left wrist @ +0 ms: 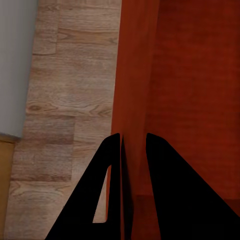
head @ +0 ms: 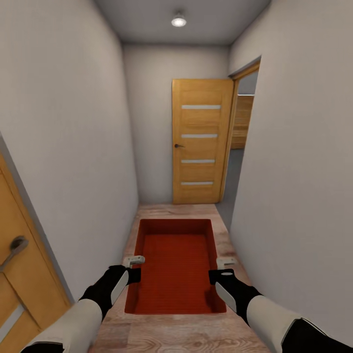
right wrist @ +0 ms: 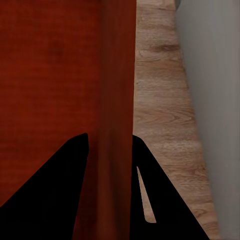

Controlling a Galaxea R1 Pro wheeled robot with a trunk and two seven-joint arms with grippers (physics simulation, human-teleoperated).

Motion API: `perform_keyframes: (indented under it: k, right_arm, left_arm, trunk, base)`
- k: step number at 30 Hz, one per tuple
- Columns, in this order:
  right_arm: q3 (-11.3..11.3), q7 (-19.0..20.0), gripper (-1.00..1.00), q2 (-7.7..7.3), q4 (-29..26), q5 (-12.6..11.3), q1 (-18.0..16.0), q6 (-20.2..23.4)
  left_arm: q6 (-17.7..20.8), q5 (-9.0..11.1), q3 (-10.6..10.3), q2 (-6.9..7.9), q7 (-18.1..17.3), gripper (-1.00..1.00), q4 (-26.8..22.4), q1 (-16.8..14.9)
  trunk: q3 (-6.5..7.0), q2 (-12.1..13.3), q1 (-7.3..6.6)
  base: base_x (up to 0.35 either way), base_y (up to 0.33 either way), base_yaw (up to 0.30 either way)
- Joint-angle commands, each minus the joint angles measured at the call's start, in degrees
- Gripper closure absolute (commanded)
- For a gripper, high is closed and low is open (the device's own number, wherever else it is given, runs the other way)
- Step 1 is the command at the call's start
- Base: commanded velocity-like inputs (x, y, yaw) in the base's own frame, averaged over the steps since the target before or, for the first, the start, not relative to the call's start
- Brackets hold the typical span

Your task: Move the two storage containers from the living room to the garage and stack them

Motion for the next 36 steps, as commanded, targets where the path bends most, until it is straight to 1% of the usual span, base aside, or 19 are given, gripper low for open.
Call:
perform_keyframes:
  k: [1, 36]
  right_arm:
    - [-1.9, -3.8, 1.0, -0.27, -0.2, 1.7, -0.1, -0.1]
    - [-1.9, -3.8, 1.0, -0.23, -0.2, 1.7, -0.1, -0.1]
  left_arm:
    - [0.3, 0.8, 0.3, 0.07, 0.7, 1.0, 0.0, 0.0]
    - [0.3, 0.9, 0.3, 0.07, 0.7, 1.0, 0.0, 0.0]
  trunk:
    - [-0.02, 0.0, 0.05]
    - [-0.02, 0.0, 0.05]
  base:
    - [0.322, 0.0, 0.0]
    - [0.322, 0.0, 0.0]
